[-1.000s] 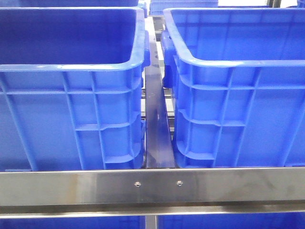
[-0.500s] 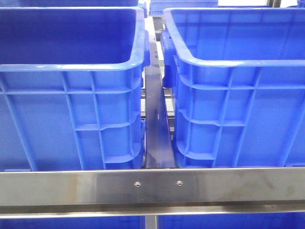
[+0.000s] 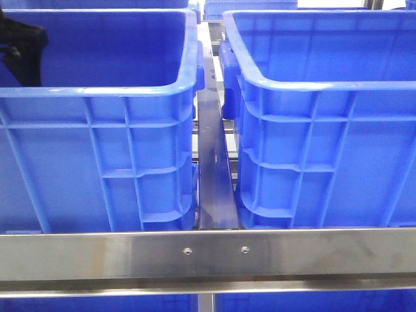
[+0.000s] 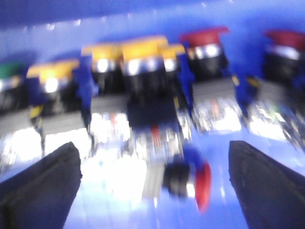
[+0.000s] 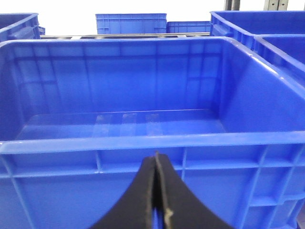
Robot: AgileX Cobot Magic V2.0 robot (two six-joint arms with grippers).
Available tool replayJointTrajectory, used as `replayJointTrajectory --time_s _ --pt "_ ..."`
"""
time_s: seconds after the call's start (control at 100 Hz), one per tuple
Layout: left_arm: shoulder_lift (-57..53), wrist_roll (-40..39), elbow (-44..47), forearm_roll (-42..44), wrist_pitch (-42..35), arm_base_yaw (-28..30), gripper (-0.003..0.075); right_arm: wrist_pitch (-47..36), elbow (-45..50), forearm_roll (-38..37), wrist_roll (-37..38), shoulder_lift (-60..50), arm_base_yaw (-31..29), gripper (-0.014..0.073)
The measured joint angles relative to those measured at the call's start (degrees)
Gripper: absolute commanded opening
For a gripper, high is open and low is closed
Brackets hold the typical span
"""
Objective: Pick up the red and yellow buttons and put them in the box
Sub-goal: 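Reach the left gripper into the button bin and grasp a yellow button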
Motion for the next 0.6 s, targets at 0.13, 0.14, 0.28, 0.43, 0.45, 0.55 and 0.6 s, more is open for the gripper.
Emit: replayJointTrajectory --time_s 0.13,0.14,0.28,0.43,0.45,0.55,0.6 --pt "4.1 0.0 -2.4 0.0 0.0 0.0 0.0589 0.0 0.0 0.0 0.0 0.0 0.0 -0.0062" --pt "4.3 0.0 -2.5 0.0 0.0 0.0 0.0589 0.0 0.0 0.0 0.0 0.0 0.0 -0.0062" --pt "7.2 0.0 -3.3 0.0 0.0 0.0 0.0563 0.0 0.0 0.0 0.0 0.0 0.0 -0.0062" --pt "8.9 0.0 -3.6 0.0 -0.1 0.0 0.0449 0.0 0.0 0.0 0.0 0.0 0.0 -0.0062" --pt "9.1 0.0 -3.6 0.0 -0.1 0.0 0.0427 0.0 0.0 0.0 0.0 0.0 0.0 -0.0062" --pt "9.2 0.0 -3.7 -0.2 -0.5 0.0 0.0309 0.0 0.0 0.0 0.0 0.0 0.0 -0.0062" --pt "9.2 0.0 -3.7 -0.2 -0.6 0.0 0.0252 0.0 0.0 0.0 0.0 0.0 0.0 -0.0062"
